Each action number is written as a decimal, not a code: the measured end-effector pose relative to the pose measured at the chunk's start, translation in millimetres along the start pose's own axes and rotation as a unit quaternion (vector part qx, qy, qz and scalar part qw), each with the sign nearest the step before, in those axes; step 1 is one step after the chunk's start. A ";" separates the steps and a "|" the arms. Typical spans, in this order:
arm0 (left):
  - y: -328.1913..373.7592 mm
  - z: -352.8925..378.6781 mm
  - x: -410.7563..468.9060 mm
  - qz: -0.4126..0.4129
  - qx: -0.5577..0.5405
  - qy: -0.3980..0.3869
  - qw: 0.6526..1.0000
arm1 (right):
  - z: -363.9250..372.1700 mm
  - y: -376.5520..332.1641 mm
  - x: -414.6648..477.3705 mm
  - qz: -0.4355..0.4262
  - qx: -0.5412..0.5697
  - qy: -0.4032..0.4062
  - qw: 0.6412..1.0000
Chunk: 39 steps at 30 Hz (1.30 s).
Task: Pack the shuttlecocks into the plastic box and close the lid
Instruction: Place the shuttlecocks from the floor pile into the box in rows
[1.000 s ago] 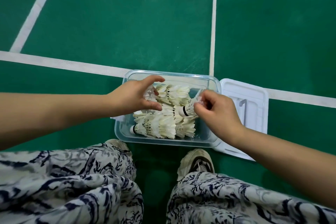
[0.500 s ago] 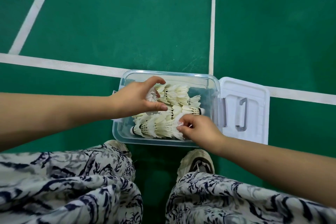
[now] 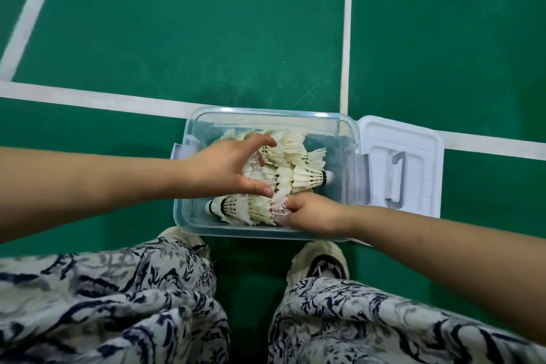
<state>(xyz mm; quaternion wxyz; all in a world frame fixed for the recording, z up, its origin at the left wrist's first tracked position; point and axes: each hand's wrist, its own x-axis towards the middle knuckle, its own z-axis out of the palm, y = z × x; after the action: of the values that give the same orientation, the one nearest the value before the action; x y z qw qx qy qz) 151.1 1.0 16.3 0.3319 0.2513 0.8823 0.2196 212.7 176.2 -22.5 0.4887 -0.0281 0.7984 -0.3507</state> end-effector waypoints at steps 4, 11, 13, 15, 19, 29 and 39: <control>3.5 1.6 -1.6 0.013 -0.003 0.004 1.000 | -7.2 -4.4 -6.8 0.013 0.009 -0.006 1.000; 16.6 4.1 -3.2 0.029 -0.004 0.006 1.000 | -26.8 -12.7 -31.1 -0.009 -0.011 0.211 0.977; 21.4 3.3 -0.3 0.020 -0.024 0.017 0.999 | -24.0 -15.3 -39.0 -0.081 -0.049 0.247 0.964; 26.3 0.3 4.5 0.013 -0.051 0.034 0.998 | -18.6 -18.4 -43.3 -0.131 -0.075 0.245 0.958; 33.4 -3.0 11.9 0.015 -0.081 0.050 0.995 | -12.2 -16.8 -40.7 -0.153 -0.040 0.251 0.955; 32.9 -5.0 16.7 -0.003 -0.147 0.035 0.989 | -28.7 3.3 -41.3 -0.178 -0.086 0.343 0.918; 4.0 13.1 9.6 0.001 -0.037 -0.023 0.999 | -39.2 5.7 -46.0 -0.082 -0.187 0.277 0.939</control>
<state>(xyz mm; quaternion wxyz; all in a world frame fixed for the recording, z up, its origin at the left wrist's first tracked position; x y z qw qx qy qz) 155.2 12.6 5.0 0.3609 0.2448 0.8654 0.2468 206.9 219.2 20.0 0.2034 -0.0859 0.9484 -0.2276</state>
